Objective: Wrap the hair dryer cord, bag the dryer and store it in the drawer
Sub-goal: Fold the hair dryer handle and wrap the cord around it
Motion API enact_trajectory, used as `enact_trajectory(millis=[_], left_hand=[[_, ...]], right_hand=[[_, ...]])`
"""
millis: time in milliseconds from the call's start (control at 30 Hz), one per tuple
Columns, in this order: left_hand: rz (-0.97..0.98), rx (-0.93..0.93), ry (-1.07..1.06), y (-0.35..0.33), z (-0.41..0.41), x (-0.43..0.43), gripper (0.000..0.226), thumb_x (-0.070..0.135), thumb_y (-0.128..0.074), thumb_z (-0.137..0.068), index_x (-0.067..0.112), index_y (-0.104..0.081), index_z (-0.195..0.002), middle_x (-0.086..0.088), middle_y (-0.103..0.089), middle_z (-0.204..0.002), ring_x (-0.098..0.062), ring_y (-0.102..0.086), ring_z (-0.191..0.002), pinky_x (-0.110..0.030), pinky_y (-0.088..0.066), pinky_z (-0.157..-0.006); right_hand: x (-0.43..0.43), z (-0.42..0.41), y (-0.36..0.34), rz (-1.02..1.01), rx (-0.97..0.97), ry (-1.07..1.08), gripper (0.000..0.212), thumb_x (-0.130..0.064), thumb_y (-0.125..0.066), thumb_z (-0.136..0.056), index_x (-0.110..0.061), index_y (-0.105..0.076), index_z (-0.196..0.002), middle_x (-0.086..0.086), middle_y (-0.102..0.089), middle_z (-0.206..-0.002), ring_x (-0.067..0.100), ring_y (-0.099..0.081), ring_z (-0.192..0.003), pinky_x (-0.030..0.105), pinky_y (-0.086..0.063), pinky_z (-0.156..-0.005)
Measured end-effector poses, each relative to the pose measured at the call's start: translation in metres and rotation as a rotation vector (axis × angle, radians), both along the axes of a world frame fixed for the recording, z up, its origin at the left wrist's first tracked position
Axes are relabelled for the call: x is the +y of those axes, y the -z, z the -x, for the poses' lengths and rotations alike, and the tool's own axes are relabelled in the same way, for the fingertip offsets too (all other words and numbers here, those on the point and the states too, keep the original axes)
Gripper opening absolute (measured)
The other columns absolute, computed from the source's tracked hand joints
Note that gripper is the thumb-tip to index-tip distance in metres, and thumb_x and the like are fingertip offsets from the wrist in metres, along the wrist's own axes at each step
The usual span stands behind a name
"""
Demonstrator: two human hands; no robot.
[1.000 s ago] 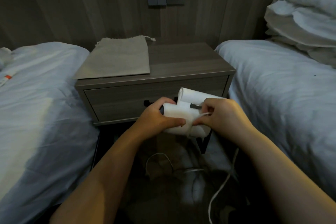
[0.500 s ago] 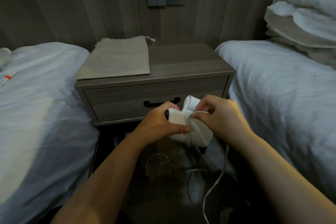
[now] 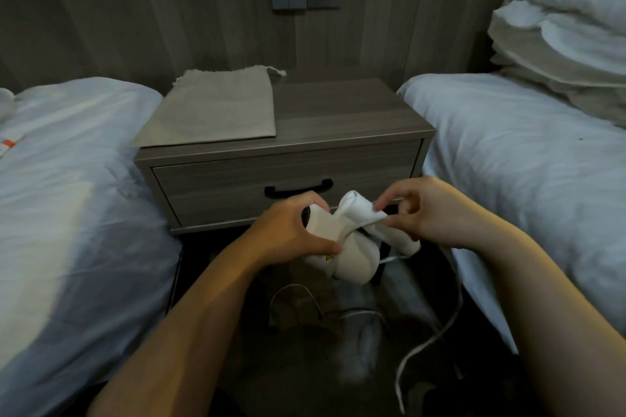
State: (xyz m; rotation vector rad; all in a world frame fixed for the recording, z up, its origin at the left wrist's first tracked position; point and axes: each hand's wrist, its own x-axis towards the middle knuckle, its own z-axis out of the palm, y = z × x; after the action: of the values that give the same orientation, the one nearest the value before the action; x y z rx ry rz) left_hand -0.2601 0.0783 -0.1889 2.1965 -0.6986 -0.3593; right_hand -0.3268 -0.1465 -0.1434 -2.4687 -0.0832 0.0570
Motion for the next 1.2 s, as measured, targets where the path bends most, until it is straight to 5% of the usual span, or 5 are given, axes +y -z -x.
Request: enact_trajectory(millis=[200,467,833,1033,1200], left_hand=[[-0.086,0.067,0.091,0.007,0.002,-0.006,0.052,0.040,-0.081,-0.061,0.040,-0.052,-0.104,0.011,-0.056,-0.111,-0.008,-0.054,-0.099,-0.033,-0.054,-0.081],[0.167,0.277,0.164,0.004,0.004,-0.002,0.048,0.037,-0.079,-0.059,0.035,-0.059,-0.103,0.007,-0.058,-0.110,-0.014,-0.057,-0.103,-0.032,-0.052,-0.084],[0.701,0.652,0.083,0.017,0.006,-0.017,0.084,0.053,-0.087,-0.031,0.020,-0.060,-0.103,-0.005,-0.066,-0.092,-0.019,-0.064,-0.083,-0.032,-0.052,-0.068],[0.844,0.791,-0.122,0.014,0.016,-0.023,0.010,0.027,-0.058,-0.082,0.024,-0.061,-0.091,0.005,-0.072,-0.070,-0.013,-0.066,-0.070,-0.030,-0.054,-0.063],[0.948,0.800,-0.251,0.013,0.015,-0.025,0.020,0.037,-0.056,-0.080,0.023,-0.061,-0.094,-0.005,-0.064,-0.092,-0.024,-0.062,-0.083,-0.036,-0.055,-0.065]], right_hand=[[-0.011,-0.006,0.008,0.145,-0.009,0.151,0.039,-0.045,-0.079,-0.065,-0.012,-0.061,-0.055,-0.007,-0.044,-0.041,0.007,-0.039,-0.044,0.021,-0.033,-0.047],[-0.042,-0.017,0.026,-0.903,0.223,-0.103,0.021,-0.008,-0.076,-0.063,-0.009,-0.065,-0.080,0.003,-0.058,-0.057,0.008,-0.045,-0.045,0.016,-0.036,-0.043],[-0.041,-0.038,0.057,-1.349,0.237,-0.143,0.035,-0.021,-0.083,-0.057,-0.021,-0.077,-0.091,-0.002,-0.077,-0.086,0.010,-0.072,-0.080,0.024,-0.058,-0.073],[-0.010,-0.039,0.051,-1.260,0.061,0.026,0.015,-0.005,-0.060,-0.075,-0.007,-0.073,-0.083,0.003,-0.074,-0.069,0.016,-0.068,-0.066,0.028,-0.055,-0.062],[0.004,-0.032,0.054,-1.165,0.060,0.018,0.021,0.002,-0.057,-0.079,-0.010,-0.065,-0.095,0.000,-0.071,-0.063,0.012,-0.064,-0.052,0.020,-0.051,-0.047]])
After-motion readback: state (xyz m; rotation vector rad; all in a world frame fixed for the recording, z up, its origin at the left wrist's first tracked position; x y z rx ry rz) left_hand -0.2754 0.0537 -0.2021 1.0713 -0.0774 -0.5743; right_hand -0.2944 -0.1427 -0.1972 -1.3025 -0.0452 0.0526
